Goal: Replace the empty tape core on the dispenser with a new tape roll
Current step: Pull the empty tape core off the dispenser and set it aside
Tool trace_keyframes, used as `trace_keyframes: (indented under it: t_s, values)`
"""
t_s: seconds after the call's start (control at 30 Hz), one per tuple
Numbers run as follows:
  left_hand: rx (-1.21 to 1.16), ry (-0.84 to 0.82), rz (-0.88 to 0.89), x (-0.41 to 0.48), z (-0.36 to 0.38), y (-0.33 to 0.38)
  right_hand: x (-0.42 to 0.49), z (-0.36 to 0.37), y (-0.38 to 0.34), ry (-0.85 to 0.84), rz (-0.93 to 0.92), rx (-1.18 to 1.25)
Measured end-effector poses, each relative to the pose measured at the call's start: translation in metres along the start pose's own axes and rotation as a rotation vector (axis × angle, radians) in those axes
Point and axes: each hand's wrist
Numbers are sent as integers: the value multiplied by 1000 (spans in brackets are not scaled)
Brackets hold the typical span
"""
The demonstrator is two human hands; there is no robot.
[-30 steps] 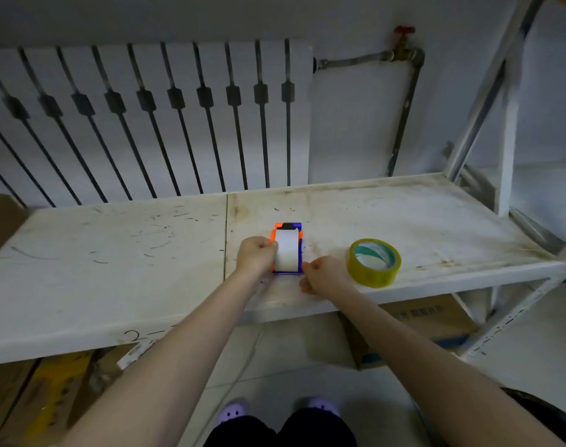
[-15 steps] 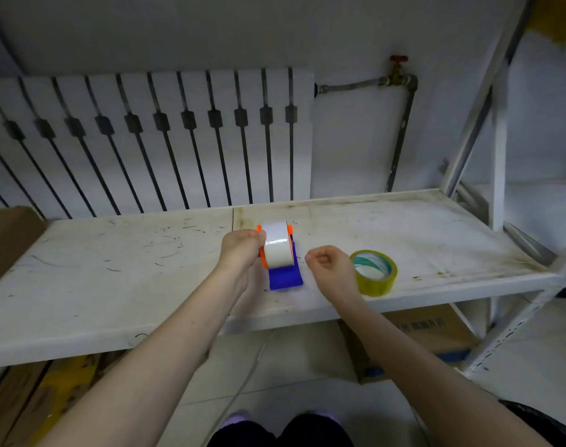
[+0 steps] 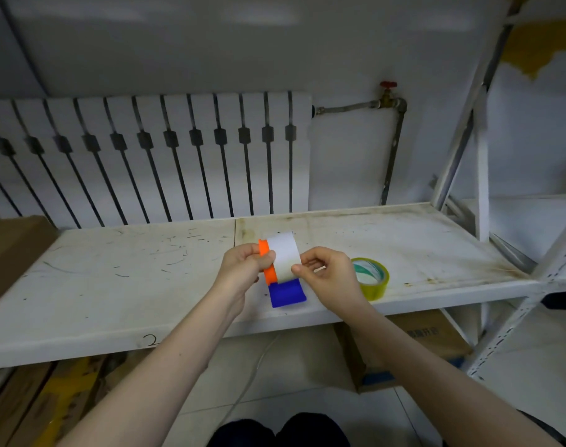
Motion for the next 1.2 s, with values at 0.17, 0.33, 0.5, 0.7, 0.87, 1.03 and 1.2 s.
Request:
trace_keyframes:
  t_s: [0.17, 0.33, 0.5, 0.7, 0.87, 1.03, 1.2]
  values:
    - [-68, 6, -49, -5, -5, -7, -12, -2, -5, 29, -102, -284]
    - [-115, -4, -63, -1, -13, -5, -12, -7, -6, 29, -92, -118]
    - [-83, 37, -46, 4, -12, -4, -3, -27, 7, 136, 48, 202]
    - [-77, 34, -81, 6, 8, -10, 13, -46, 35, 234, 25, -2]
    - [-60, 30, -98, 6, 28, -10, 26, -74, 78, 317, 72, -178]
    - [-48, 17, -98, 10, 50, -6, 33, -100, 122, 295, 194, -390]
    - [-36, 38, -97, 19, 67, 0, 40, -122, 157, 133, 439, -560]
Point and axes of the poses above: each hand's wrist, its own x-axis towards the middle knuckle, its own z-axis out of the palm, y = z × x, and after that the axes turned 4 degrees about -z, right-handed
